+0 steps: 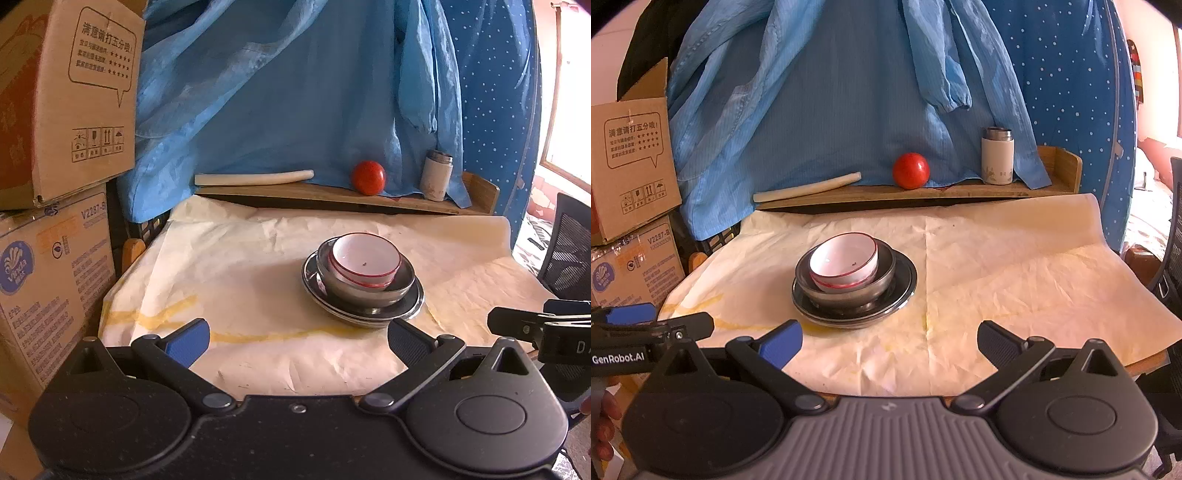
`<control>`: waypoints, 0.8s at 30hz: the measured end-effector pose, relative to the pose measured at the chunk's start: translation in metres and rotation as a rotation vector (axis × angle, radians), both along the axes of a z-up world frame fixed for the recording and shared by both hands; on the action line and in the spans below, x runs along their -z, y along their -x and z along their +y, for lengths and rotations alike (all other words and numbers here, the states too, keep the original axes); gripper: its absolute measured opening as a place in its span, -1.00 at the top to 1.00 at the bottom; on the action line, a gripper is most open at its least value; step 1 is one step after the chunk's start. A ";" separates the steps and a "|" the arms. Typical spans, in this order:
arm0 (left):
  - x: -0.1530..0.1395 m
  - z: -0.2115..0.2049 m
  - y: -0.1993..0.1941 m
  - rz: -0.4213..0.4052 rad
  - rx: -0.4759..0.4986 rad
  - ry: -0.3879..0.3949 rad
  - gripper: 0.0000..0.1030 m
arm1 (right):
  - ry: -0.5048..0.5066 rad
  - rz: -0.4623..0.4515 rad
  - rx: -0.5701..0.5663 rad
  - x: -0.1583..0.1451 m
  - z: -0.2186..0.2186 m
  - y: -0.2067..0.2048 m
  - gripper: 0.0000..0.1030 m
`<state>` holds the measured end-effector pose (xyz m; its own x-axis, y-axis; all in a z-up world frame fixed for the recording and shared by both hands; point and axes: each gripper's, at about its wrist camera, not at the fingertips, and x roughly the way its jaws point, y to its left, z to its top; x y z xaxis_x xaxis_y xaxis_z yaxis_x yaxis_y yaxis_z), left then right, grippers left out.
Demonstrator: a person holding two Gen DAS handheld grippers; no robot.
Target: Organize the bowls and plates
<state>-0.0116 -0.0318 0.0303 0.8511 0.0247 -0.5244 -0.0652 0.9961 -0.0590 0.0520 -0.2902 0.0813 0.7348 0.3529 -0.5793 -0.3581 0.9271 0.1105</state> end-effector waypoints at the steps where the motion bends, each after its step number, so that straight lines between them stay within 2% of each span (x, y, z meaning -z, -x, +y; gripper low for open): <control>1: 0.000 0.000 0.000 -0.002 0.002 0.000 -0.98 | -0.004 0.002 0.000 0.000 0.000 0.000 -1.00; 24: -0.002 -0.002 0.004 -0.001 -0.018 -0.007 -0.98 | -0.015 0.004 -0.009 0.001 -0.002 0.002 -1.00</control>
<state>-0.0160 -0.0343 0.0325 0.8508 0.0437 -0.5236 -0.0830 0.9952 -0.0518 0.0503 -0.2922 0.0807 0.7292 0.3680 -0.5769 -0.3655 0.9222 0.1262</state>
